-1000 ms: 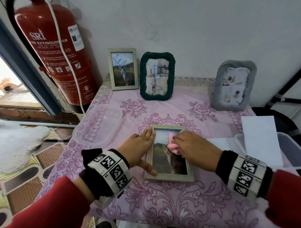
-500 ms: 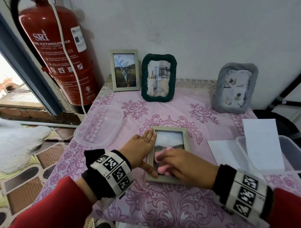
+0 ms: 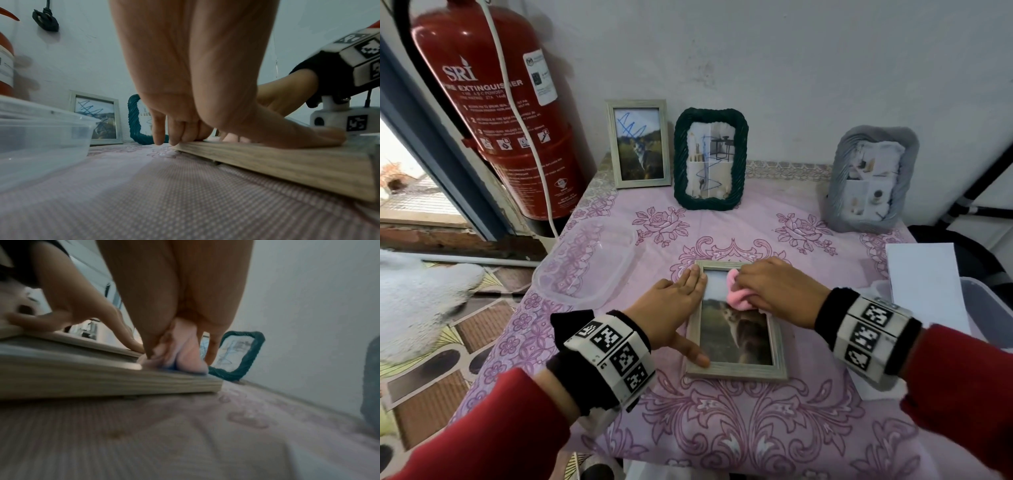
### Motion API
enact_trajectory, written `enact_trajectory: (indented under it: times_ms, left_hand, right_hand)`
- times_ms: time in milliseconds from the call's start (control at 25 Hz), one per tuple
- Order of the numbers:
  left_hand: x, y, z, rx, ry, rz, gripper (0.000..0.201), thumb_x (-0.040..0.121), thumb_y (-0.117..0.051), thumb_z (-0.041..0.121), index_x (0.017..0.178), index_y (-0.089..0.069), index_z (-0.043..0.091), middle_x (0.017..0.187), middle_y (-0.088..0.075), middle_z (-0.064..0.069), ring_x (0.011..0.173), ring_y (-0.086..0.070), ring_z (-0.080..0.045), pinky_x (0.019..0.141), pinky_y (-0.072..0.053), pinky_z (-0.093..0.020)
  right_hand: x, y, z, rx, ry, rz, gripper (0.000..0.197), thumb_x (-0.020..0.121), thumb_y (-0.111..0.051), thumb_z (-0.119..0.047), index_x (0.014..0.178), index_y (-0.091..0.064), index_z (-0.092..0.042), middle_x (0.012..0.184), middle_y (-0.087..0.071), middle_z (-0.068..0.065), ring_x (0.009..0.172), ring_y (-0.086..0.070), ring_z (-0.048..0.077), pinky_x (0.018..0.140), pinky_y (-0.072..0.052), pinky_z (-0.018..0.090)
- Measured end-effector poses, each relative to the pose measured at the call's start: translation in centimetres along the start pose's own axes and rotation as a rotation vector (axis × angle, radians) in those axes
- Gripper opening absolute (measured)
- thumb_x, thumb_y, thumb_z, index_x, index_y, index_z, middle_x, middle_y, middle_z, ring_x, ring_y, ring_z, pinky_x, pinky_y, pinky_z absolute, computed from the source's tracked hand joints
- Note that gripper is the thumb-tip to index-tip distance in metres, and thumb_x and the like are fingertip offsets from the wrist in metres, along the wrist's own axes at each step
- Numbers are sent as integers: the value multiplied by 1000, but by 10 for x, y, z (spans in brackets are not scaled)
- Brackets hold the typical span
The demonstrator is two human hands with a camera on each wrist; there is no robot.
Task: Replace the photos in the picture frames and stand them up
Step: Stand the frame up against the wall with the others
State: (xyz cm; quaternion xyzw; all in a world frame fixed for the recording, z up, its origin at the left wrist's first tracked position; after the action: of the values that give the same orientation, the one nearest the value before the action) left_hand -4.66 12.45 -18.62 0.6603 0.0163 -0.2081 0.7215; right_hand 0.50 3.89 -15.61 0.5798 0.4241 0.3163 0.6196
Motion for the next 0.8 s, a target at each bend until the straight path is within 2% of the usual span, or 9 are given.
enact_trajectory:
  times_ms: [80, 160, 280, 400, 520, 680, 800]
  left_hand:
    - [1, 0, 0, 18, 7, -1, 129, 65, -64, 69, 147, 10, 3, 155, 16, -17, 146, 4, -21, 115, -11, -31]
    - [1, 0, 0, 39, 12, -9, 129, 65, -63, 69, 147, 10, 3, 155, 15, -17, 146, 3, -22, 116, -11, -32]
    - [2, 0, 0, 61, 25, -15, 129, 64, -64, 69, 147, 10, 2, 156, 14, -18, 146, 3, -23, 116, -11, -34]
    - [1, -1, -1, 48, 20, -14, 130, 64, -64, 69, 147, 10, 3, 155, 15, -17, 146, 2, -22, 115, -12, -33]
    - [-1, -1, -1, 32, 9, -5, 129, 65, -64, 69, 147, 11, 4, 155, 16, -16, 146, 2, -20, 114, -13, -32]
    - [0, -2, -1, 17, 3, -10, 129, 65, -63, 69, 147, 13, 4, 155, 17, -15, 146, 5, -19, 115, -12, -32]
    - [0, -1, -1, 15, -1, -7, 129, 65, -63, 69, 147, 13, 5, 155, 17, -15, 146, 3, -20, 115, -12, -32]
  right_hand:
    - [11, -1, 0, 37, -47, -2, 13, 94, -46, -31, 99, -57, -26, 109, -54, -6, 106, -50, 14, 86, -28, 29]
    - [13, -3, -8, 43, -48, -20, 21, 92, -50, -31, 108, -61, -24, 111, -55, -5, 108, -48, 14, 90, -31, 33]
    - [1, -9, -34, 134, 47, 11, 20, 87, -56, -25, 103, -66, -19, 109, -60, -2, 106, -50, 17, 91, -35, 35]
    - [-31, -20, -43, 276, 144, 35, 19, 85, -60, -34, 97, -69, -21, 109, -63, -5, 109, -53, 15, 94, -33, 32]
    - [-39, -19, -26, 256, 122, 40, 19, 87, -57, -39, 94, -66, -24, 103, -62, -9, 106, -52, 10, 93, -26, 25]
    - [-21, -7, -7, 211, 66, 73, 17, 87, -61, -32, 94, -67, -17, 94, -62, -1, 94, -54, 15, 86, -33, 28]
    - [1, 2, 4, 199, -7, 116, 17, 89, -58, -27, 96, -65, -13, 98, -63, 0, 96, -54, 17, 88, -36, 29]
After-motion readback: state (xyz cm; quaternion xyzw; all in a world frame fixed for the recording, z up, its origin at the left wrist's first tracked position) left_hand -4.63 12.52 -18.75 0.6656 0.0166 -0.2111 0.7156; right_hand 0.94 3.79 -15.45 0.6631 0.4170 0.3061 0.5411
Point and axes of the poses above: each hand's wrist, its own x-axis towards the middle knuckle, its own y-axis out of the back of the hand, z = x × y, the point moved 9 cm from there along x, towards the middle knuckle
